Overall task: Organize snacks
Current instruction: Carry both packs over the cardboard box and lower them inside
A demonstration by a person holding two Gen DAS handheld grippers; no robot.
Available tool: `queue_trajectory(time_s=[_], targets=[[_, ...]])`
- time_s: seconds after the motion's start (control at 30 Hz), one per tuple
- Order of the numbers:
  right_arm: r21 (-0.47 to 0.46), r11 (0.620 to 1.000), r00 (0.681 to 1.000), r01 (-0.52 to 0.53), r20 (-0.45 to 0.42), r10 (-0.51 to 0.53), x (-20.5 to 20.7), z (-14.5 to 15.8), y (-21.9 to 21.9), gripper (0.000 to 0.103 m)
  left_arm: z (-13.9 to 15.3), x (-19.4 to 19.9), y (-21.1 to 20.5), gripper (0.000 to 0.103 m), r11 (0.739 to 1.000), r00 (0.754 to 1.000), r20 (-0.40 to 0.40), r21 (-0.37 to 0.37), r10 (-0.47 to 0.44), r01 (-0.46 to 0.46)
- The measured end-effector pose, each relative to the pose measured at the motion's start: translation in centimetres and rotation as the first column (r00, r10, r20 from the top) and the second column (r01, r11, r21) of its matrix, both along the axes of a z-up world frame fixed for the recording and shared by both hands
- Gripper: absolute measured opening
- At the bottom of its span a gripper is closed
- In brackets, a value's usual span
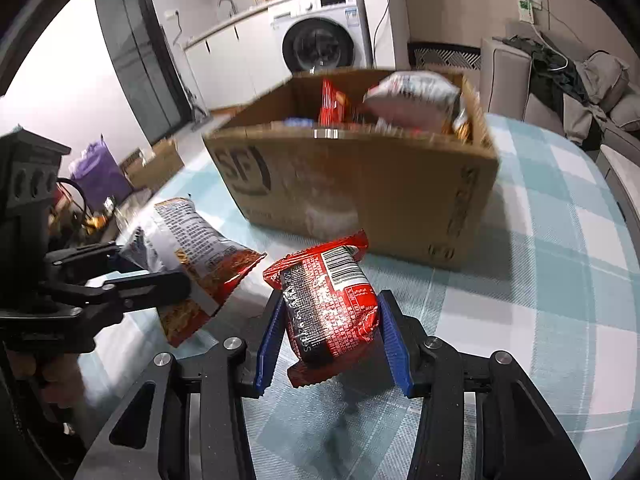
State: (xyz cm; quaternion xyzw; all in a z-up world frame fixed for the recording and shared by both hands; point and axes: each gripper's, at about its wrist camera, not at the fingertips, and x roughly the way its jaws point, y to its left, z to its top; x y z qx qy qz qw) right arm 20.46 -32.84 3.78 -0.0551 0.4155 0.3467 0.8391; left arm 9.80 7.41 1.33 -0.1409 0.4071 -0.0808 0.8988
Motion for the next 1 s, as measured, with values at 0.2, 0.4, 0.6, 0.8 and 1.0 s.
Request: queue_trajectory(time_s=[0.2, 0.4, 0.6, 0.8, 1.0], targets=[[0.061, 0.998, 0.999, 0.015, 0.051, -0.018, -0.8, 3.4, -1.4, 0.046, 2.3, 0.2, -0.2, 0.054, 1.0, 0.998, 0.057, 0.005, -0.002, 0.002], [0.084, 0.996, 0.995, 0.023, 0.095, -0.031, -1.3, 6.0, -2.0, 0.046, 4.3, 0.5, -0.2, 0.054, 1.0, 0.995, 0.101, 0.011, 0.004, -0.005], [0.103, 0.994, 0.991, 0.041, 0.121, -0.054, -0.7, 8.0, -1.7, 0.046, 5.8, 1.5, 0.1, 0.054, 1.0, 0.991, 0.133, 0.021, 0.016, -0.019], [0.116, 0.991, 0.988, 0.069, 0.133, -0.084, 0.3, 8.7, -1.6, 0.046, 7.1, 2.6, 0.4, 0.054, 0.999, 0.987, 0.157, 0.03, 0.023, -0.028], [0.114, 0.99, 0.986, 0.088, 0.132, -0.103, 1.3, 9.1, -1.5, 0.046, 8.2, 3.9, 0.4, 0.054, 0.999, 0.984, 0.175, 0.043, 0.019, -0.027]])
